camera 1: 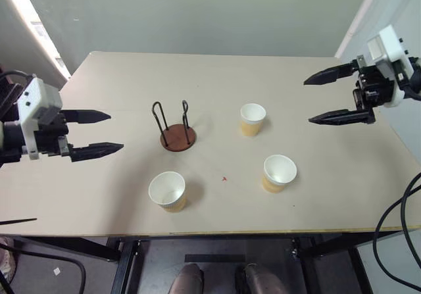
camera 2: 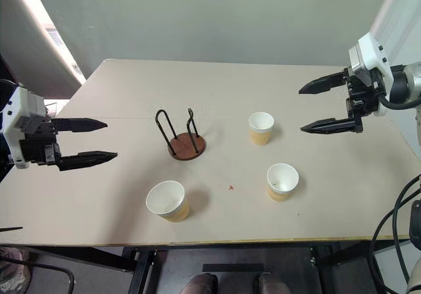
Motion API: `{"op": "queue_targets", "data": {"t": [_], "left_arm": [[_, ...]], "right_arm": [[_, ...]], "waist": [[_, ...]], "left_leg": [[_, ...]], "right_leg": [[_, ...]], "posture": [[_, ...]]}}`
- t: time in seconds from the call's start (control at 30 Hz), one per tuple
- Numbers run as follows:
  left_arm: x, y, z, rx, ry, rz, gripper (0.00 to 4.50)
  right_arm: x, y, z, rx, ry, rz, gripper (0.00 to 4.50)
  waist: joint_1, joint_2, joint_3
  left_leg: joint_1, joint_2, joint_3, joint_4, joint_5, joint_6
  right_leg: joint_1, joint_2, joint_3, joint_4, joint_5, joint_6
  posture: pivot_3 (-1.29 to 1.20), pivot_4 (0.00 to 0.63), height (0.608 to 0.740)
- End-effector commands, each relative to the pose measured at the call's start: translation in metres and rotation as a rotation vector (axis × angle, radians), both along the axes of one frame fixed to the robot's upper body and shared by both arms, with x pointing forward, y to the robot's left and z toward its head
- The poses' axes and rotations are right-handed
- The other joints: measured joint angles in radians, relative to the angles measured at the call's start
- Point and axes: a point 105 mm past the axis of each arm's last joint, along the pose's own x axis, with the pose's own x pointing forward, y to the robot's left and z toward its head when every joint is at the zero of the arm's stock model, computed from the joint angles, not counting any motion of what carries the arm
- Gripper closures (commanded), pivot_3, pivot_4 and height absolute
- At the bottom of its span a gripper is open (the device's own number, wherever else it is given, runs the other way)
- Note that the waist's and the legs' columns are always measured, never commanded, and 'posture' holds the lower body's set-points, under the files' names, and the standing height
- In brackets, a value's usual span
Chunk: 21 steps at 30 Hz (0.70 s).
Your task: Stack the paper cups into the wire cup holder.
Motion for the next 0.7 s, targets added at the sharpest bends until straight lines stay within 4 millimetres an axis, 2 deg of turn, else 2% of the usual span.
{"op": "queue_targets", "data": {"t": [0.03, 0.17, 0.3, 0.37, 0.43, 0.53, 0.63, 0.7], "left_arm": [[0.0, 0.0, 0.009, 0.007, -0.046, -0.001, 0.01], [0.004, 0.0, 0.009, 0.002, -0.058, 0.018, 0.01], [0.029, -0.001, -0.001, -0.055, -0.107, 0.112, 0.01], [0.043, 0.0, -0.016, -0.052, -0.103, 0.165, 0.01], [0.05, -0.014, -0.036, -0.112, -0.04, 0.128, 0.01], [0.061, -0.026, -0.051, -0.138, -0.014, 0.113, 0.01], [0.085, -0.032, -0.068, -0.091, -0.041, 0.179, 0.01], [0.095, -0.035, -0.071, -0.123, -0.056, 0.206, 0.01]], "right_arm": [[-0.008, -0.001, 0.013, 0.019, -0.051, 0.016, 0.0], [-0.009, -0.002, 0.013, 0.02, -0.05, 0.016, 0.0], [-0.009, -0.001, 0.013, 0.021, -0.048, 0.019, 0.0], [-0.009, 0.0, 0.012, 0.025, -0.047, 0.022, 0.0], [-0.011, 0.003, 0.012, 0.023, -0.046, 0.038, 0.0], [-0.018, 0.011, 0.015, 0.032, -0.047, 0.077, 0.0], [-0.022, 0.023, 0.019, 0.042, -0.068, 0.099, 0.0], [-0.021, 0.029, 0.019, 0.049, -0.085, 0.096, 0.0]], "waist": [[0.0, 0.0, 0.0], [0.0, 0.0, 0.0], [0.009, 0.001, -0.001], [0.009, 0.001, -0.001], [0.009, 0.001, -0.001], [0.01, 0.001, -0.001], [0.013, 0.001, -0.001], [0.014, 0.001, -0.001]], "left_leg": [[0.0, 0.0, 0.0, 0.0, 0.0, 0.0], [0.0, 0.0, 0.0, 0.0, 0.0, 0.0], [0.0, 0.0, 0.0, 0.001, 0.0, 0.0], [0.001, 0.0, 0.0, 0.001, 0.001, 0.0], [0.001, 0.0, 0.0, 0.001, 0.001, 0.0], [0.0, 0.0, 0.001, 0.002, 0.001, 0.0], [0.0, 0.0, 0.001, 0.002, 0.002, 0.0], [0.0, 0.0, 0.0, 0.004, 0.002, 0.0]], "right_leg": [[0.0, 0.0, 0.0, 0.0, 0.0, 0.0], [0.0, 0.0, 0.0, 0.0, 0.0, 0.0], [0.001, 0.0, 0.0, 0.0, 0.0, 0.0], [0.001, 0.0, 0.0, 0.001, 0.001, 0.001], [0.001, 0.0, 0.0, 0.001, 0.001, 0.001], [0.001, 0.0, 0.0, 0.001, 0.001, 0.002], [0.001, 0.0, 0.0, 0.001, 0.002, 0.003], [0.002, 0.0, 0.0, 0.001, 0.002, 0.004]], "posture": [[0.0, 0.15, 0.74], [0.0, 0.15, 0.74], [0.0, 0.15, 0.74], [0.0, 0.15, 0.74], [0.0, 0.15, 0.74], [0.0, 0.15, 0.74], [0.0, 0.15, 0.74], [0.0, 0.15, 0.74]]}}
